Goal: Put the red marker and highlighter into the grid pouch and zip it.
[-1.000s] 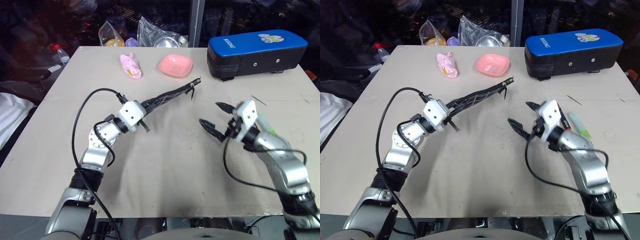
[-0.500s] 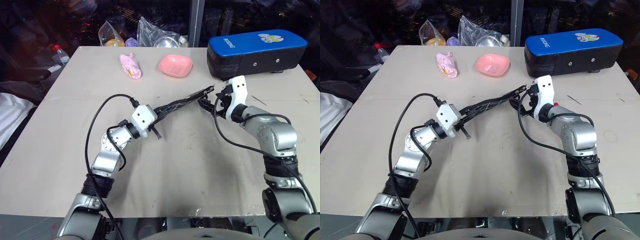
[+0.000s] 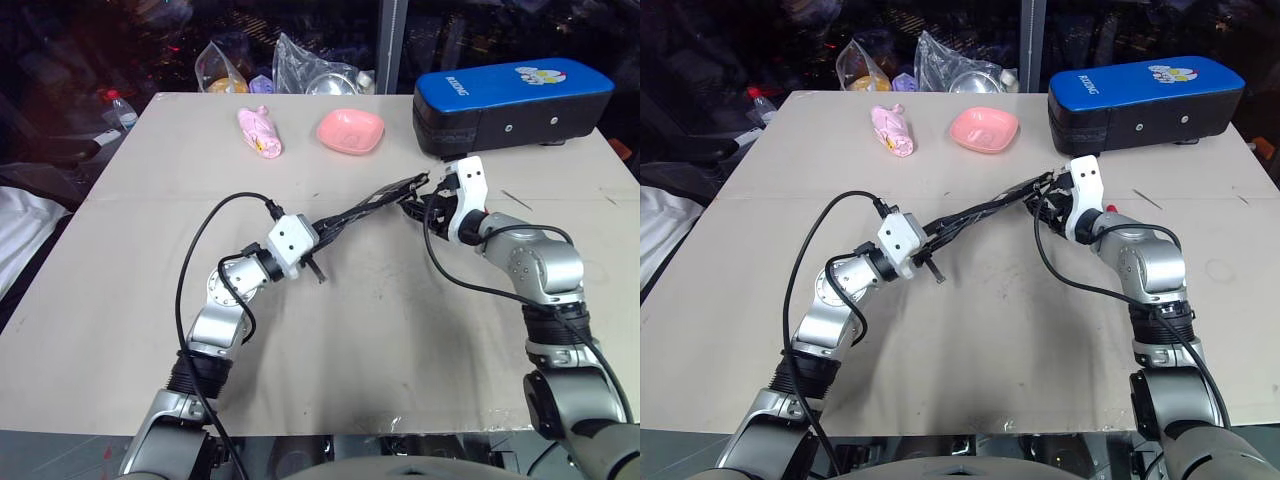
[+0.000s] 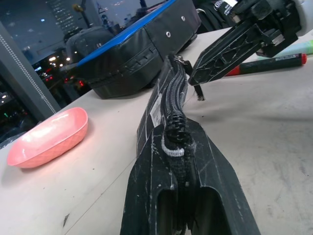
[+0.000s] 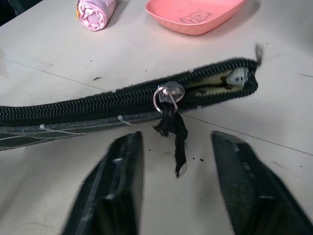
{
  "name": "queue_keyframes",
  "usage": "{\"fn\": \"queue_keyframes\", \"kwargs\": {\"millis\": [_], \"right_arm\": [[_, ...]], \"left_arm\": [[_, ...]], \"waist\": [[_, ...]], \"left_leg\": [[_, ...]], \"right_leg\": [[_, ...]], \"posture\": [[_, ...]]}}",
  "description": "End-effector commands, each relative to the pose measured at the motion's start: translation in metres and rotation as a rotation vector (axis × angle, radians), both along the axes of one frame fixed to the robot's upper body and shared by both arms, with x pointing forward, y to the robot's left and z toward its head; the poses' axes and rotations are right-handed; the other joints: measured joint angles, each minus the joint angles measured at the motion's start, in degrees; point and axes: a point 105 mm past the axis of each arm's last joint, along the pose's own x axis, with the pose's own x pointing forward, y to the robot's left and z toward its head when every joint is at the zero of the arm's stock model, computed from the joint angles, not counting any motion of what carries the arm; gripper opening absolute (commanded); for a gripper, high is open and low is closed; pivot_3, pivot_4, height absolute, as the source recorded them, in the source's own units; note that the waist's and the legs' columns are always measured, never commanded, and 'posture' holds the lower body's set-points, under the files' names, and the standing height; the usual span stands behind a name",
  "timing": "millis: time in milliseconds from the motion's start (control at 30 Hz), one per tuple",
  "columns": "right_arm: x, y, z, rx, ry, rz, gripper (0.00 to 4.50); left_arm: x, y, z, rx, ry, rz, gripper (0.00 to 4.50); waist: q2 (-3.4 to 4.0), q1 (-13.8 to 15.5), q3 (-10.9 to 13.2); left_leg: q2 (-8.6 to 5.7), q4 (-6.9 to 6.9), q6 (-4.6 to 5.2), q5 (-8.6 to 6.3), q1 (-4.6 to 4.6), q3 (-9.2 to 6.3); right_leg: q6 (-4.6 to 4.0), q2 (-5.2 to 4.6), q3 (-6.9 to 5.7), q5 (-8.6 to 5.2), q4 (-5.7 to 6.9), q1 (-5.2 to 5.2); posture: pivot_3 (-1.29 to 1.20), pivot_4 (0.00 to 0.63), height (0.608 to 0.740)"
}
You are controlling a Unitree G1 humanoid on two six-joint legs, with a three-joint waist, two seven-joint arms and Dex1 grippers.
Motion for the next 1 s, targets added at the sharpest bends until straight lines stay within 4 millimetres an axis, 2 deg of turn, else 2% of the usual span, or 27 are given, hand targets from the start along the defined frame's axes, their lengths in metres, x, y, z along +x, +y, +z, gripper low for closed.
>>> {"fn": "queue_keyframes", "kwargs": {"millis": [33, 333, 367, 433, 533, 700, 1000], "right_arm": [[0.003, 0.003, 0.022, 0.002, -0.094, 0.018, 2.17], [0.006, 0.005, 0.024, -0.010, -0.115, 0.024, 2.17], [0.006, 0.004, 0.024, -0.012, -0.119, 0.022, 1.74], [0.006, 0.004, 0.024, -0.019, -0.127, 0.021, 1.35], [0.007, 0.004, 0.023, -0.024, -0.133, 0.018, 0.03], [0.006, 0.004, 0.024, -0.049, -0.156, 0.031, 0.03], [-0.009, 0.025, 0.026, -0.237, -0.266, 0.187, 0.03]], "left_arm": [[-0.003, 0.000, 0.010, -0.007, -0.050, -0.002, 0.00], [-0.004, 0.000, 0.010, -0.007, -0.049, 0.003, 0.00], [-0.004, 0.000, 0.010, -0.007, -0.049, 0.003, 0.00], [-0.004, 0.000, 0.010, -0.005, -0.049, 0.002, 0.00], [-0.005, -0.001, 0.010, -0.001, -0.049, -0.002, 0.00], [-0.003, -0.003, 0.010, 0.001, -0.051, -0.002, 0.00], [0.007, -0.011, 0.017, -0.068, -0.077, 0.080, 0.00]], "waist": [[0.01, 0.0, 0.0], [0.02, 0.0, 0.0], [0.02, 0.0, 0.0], [0.03, 0.0, 0.0], [0.03, 0.0, 0.0], [0.04, 0.0, 0.0], [0.10, 0.0, 0.1]], "left_leg": [[0.00, 0.00, 0.00, 0.00, 0.00, 0.00], [0.01, -0.03, 0.00, 0.00, 0.00, 0.00], [0.01, -0.03, 0.00, 0.00, -0.01, 0.00], [0.01, -0.03, 0.00, 0.00, -0.01, 0.00], [0.01, -0.04, 0.00, 0.00, -0.01, 0.00], [0.01, -0.05, 0.00, 0.00, -0.01, 0.01], [0.01, -0.07, 0.01, -0.01, -0.04, -0.01]], "right_leg": [[0.00, -0.01, 0.00, 0.00, 0.00, 0.00], [0.00, -0.05, 0.00, 0.00, -0.04, 0.00], [0.00, -0.05, 0.00, 0.00, -0.04, 0.00], [0.00, -0.05, 0.00, 0.00, -0.04, 0.00], [0.00, -0.06, 0.00, 0.00, -0.05, -0.01], [0.00, -0.08, 0.01, 0.00, -0.06, -0.01], [0.00, -0.08, -0.01, 0.00, -0.13, -0.02]], "posture": [[0.00, 0.150, 0.738], [0.00, 0.150, 0.738], [0.00, 0.150, 0.738], [0.00, 0.150, 0.738], [0.00, 0.150, 0.738], [0.00, 0.150, 0.738], [0.00, 0.150, 0.738]]}}
